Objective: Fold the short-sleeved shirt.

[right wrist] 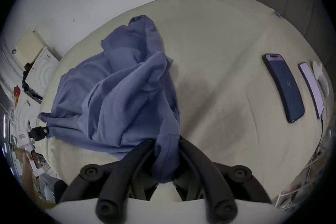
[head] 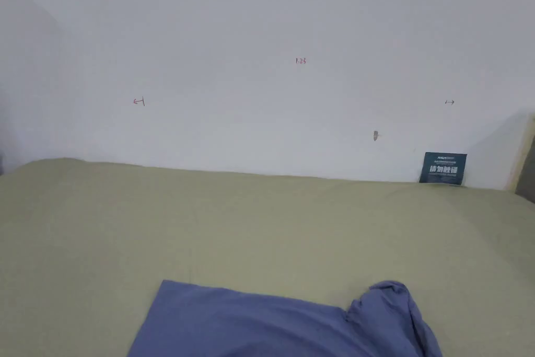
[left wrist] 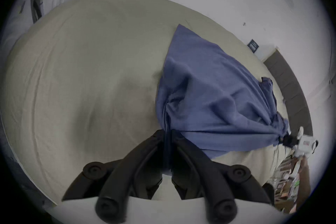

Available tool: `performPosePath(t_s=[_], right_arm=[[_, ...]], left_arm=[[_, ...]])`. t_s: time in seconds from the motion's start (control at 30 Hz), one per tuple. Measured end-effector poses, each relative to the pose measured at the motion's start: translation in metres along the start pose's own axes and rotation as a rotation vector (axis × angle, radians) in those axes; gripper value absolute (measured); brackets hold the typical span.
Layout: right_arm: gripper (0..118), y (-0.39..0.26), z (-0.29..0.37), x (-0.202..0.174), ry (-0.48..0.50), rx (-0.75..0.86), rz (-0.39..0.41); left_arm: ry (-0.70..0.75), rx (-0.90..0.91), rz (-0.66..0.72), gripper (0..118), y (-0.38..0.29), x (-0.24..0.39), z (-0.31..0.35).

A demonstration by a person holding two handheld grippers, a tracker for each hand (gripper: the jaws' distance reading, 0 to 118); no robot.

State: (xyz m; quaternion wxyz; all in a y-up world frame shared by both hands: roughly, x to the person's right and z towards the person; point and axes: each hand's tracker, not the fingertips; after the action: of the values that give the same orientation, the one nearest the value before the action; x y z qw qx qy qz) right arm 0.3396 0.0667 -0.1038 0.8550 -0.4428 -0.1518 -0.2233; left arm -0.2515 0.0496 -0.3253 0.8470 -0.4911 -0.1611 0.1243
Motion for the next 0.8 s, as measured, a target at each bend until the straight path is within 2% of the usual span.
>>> performPosePath(t_s=[0.03, 0.07, 0.13, 0.17, 0.2, 0.3, 0.4, 0.53, 0.57, 0.6, 0.67, 0.73, 0.8], right_arm=[[16, 0.000, -0.001, 0.001, 0.004, 0.009, -0.001], [40, 0.001, 0.000, 0.002, 0.013, 0.020, -0.003], [97, 0.003, 0.011, 0.004, 0.007, 0.060, 0.012], [105, 0.007, 0.020, 0.003, -0.059, 0.073, 0.024], [101, 0.008, 0.029, 0.005, -0.079, 0.078, 0.028], [100, 0.013, 0.066, 0.007, -0.081, 0.166, 0.065], [97, 0.016, 0.093, -0.008, -0.129, 0.238, 0.126], [55, 0.018, 0.106, -0.032, -0.074, 0.255, 0.133], [5, 0.020, 0.103, -0.037, -0.033, 0.242, 0.121], [0, 0.020, 0.100, -0.042, -0.005, 0.227, 0.110], [0, 0.017, 0.091, -0.054, -0.005, 0.236, 0.111], [0, 0.018, 0.082, -0.065, 0.020, 0.225, 0.154], [0, 0.023, 0.073, -0.076, 0.030, 0.228, 0.160]], left_arm=[[-0.011, 0.007, 0.000, 10, 0.002, -0.002, 0.000], [-0.017, 0.011, 0.004, 29, 0.005, -0.003, 0.001], [-0.023, 0.009, 0.007, 80, 0.009, -0.003, 0.009], [0.011, 0.016, 0.007, 87, 0.011, -0.002, 0.017], [0.033, 0.031, 0.005, 87, 0.013, -0.001, 0.028], [0.038, 0.147, -0.031, 87, 0.020, 0.004, 0.070], [0.054, 0.236, -0.083, 85, 0.027, 0.019, 0.098], [0.007, 0.253, -0.132, 70, 0.029, 0.045, 0.103], [-0.009, 0.241, -0.146, 34, 0.029, 0.051, 0.099], [-0.011, 0.237, -0.152, 0, 0.030, 0.056, 0.094], [0.018, 0.218, -0.183, 0, 0.033, 0.070, 0.081], [-0.001, 0.184, -0.216, 0, 0.044, 0.077, 0.065], [-0.012, 0.178, -0.230, 0, 0.063, 0.089, 0.048]])
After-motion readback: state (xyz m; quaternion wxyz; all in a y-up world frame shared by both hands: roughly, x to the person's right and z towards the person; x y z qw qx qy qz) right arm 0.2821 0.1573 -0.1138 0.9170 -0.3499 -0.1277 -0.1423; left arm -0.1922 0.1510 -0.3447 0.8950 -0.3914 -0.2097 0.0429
